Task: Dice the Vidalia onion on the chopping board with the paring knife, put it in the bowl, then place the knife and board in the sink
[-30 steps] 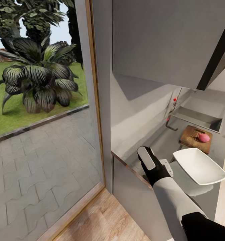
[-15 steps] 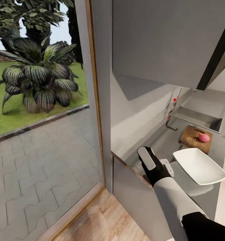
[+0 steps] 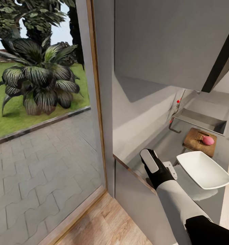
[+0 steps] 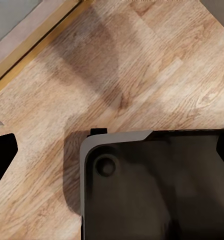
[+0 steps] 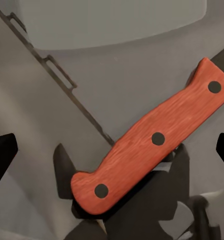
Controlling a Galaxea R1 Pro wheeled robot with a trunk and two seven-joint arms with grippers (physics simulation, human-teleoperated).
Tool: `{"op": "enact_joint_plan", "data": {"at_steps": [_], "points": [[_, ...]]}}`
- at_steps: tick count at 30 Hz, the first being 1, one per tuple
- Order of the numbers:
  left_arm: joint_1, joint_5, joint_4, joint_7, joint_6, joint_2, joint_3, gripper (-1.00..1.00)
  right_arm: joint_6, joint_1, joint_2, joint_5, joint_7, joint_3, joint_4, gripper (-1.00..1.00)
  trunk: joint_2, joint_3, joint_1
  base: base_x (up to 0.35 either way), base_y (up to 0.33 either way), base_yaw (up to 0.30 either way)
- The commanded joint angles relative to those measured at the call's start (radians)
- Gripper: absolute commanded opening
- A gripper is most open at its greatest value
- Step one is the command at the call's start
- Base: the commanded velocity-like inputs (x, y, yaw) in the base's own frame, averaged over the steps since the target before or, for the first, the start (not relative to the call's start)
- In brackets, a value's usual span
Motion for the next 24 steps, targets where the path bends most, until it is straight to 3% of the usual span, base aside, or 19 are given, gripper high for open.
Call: {"op": "enact_joint_plan", "data": {"at_steps": [1,24], "points": [[0.0,0.008,-0.001,-0.001,-0.001,0.001,-0.003,1.0,-0.008,-0.001,-0.001,-0.003,-0.003,0.002,0.0,1.0,-0.002,-0.002,0.001,0.012,0.0,0.0],[0.0,0.008,0.002,-0.001,-0.001,0.001,-0.003,1.0,-0.008,-0.001,-0.003,-0.003,-0.003,0.001,0.0,1.0,-0.002,-0.035,0.001,0.001,0.0,0.0]]}}
